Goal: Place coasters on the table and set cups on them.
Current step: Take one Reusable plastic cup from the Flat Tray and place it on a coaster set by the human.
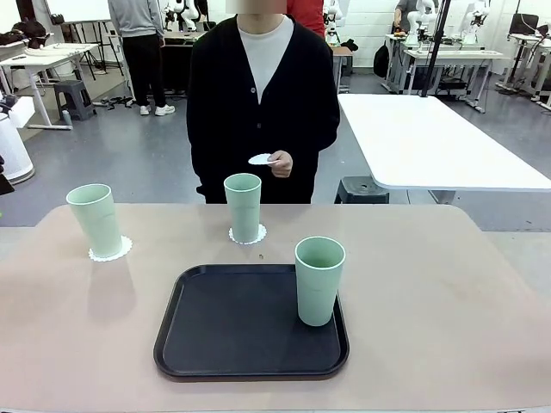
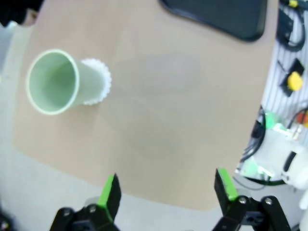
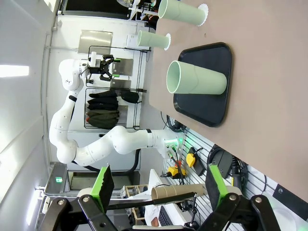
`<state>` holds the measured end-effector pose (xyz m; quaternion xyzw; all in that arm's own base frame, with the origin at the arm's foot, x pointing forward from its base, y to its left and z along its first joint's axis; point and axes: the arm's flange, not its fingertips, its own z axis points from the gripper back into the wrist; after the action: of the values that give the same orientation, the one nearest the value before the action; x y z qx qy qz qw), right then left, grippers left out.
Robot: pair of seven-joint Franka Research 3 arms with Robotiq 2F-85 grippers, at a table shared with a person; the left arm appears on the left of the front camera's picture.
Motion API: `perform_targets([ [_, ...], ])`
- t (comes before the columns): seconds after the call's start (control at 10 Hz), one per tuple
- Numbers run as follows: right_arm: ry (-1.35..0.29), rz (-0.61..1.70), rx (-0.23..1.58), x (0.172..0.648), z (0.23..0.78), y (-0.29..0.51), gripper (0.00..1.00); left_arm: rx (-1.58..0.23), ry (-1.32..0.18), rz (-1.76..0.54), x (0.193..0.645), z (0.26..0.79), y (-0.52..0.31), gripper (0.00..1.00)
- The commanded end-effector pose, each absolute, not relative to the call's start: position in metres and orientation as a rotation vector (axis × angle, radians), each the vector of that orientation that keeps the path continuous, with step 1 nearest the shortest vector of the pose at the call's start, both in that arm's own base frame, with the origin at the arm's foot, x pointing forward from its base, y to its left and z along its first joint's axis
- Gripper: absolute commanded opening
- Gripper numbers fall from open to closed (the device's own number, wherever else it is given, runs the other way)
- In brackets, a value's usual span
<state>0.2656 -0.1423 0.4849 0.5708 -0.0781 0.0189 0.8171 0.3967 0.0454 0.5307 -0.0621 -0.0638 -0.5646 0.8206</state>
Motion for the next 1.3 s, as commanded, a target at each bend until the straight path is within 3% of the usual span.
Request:
perform_targets([
  [0.0, -0.17, 0.048, 1.227, 0.265, 0.485, -0.143, 1.0, -0.118, -0.13, -1.223, 0.396, 0.531, 0.047, 1.0],
  [0.2, -0.17, 0.048, 1.227, 0.265, 0.485, -0.143, 1.0, -0.133, -0.136, -1.202, 0.397, 0.531, 0.046, 1.0],
  [0.3, -0.17, 0.048, 1.227, 0.265, 0.485, -0.143, 1.0, -0.118, -0.185, -0.882, 0.423, 0.549, 0.069, 1.0],
  [0.4, -0.17, 0.048, 1.227, 0.265, 0.485, -0.143, 1.0, -0.249, -0.305, -0.553, 0.397, 0.535, 0.091, 1.0],
  [0.5, -0.17, 0.048, 1.227, 0.265, 0.485, -0.143, 1.0, -0.233, -0.321, -0.372, 0.388, 0.517, 0.104, 1.0],
  [0.7, -0.17, 0.048, 1.227, 0.265, 0.485, -0.143, 1.0, -0.296, -0.234, -0.219, 0.373, 0.494, 0.11, 1.0],
  [0.9, -0.17, 0.048, 1.227, 0.265, 0.485, -0.143, 1.0, -0.377, -0.219, -0.211, 0.358, 0.488, 0.114, 1.0],
  [1.2, -0.17, 0.048, 1.227, 0.265, 0.485, -0.143, 1.0, -0.939, -0.253, -0.223, 0.346, 0.496, 0.179, 1.0],
])
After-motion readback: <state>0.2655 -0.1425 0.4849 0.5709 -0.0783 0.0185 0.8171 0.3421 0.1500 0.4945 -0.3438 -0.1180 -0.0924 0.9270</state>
